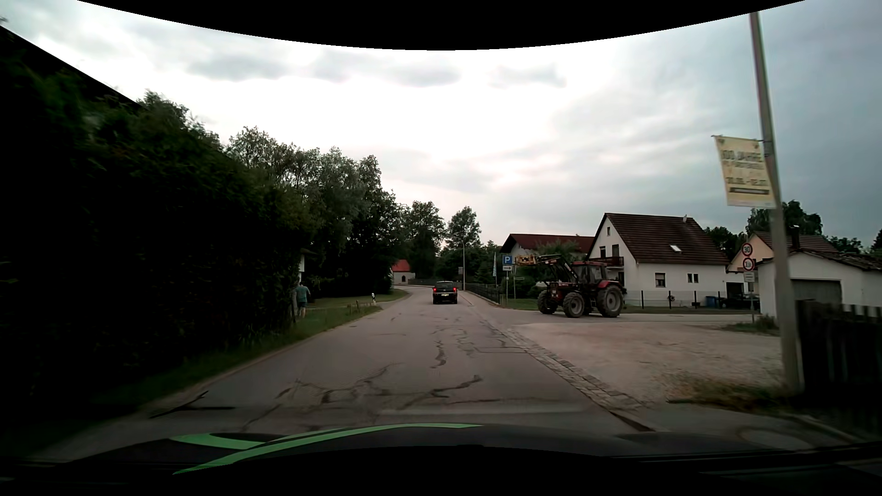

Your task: Follow the waypoints while adhering to traffic rules and regulations

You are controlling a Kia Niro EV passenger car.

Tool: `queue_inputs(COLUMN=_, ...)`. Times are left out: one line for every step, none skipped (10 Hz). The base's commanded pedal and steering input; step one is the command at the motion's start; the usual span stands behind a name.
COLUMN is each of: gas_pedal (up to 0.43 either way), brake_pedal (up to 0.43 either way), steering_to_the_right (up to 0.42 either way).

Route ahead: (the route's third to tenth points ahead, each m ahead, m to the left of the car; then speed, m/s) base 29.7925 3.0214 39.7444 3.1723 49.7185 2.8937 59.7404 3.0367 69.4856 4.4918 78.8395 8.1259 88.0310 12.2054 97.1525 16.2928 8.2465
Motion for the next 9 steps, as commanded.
queue_inputs(gas_pedal=0.228, brake_pedal=0.0, steering_to_the_right=-0.005)
queue_inputs(gas_pedal=0.228, brake_pedal=0.0, steering_to_the_right=-0.004)
queue_inputs(gas_pedal=0.228, brake_pedal=0.0, steering_to_the_right=-0.004)
queue_inputs(gas_pedal=0.228, brake_pedal=0.0, steering_to_the_right=-0.003)
queue_inputs(gas_pedal=0.22, brake_pedal=0.0, steering_to_the_right=-0.001)
queue_inputs(gas_pedal=0.22, brake_pedal=0.0, steering_to_the_right=0.001)
queue_inputs(gas_pedal=0.22, brake_pedal=0.0, steering_to_the_right=0.003)
queue_inputs(gas_pedal=0.22, brake_pedal=0.0, steering_to_the_right=0.004)
queue_inputs(gas_pedal=0.209, brake_pedal=0.0, steering_to_the_right=0.004)
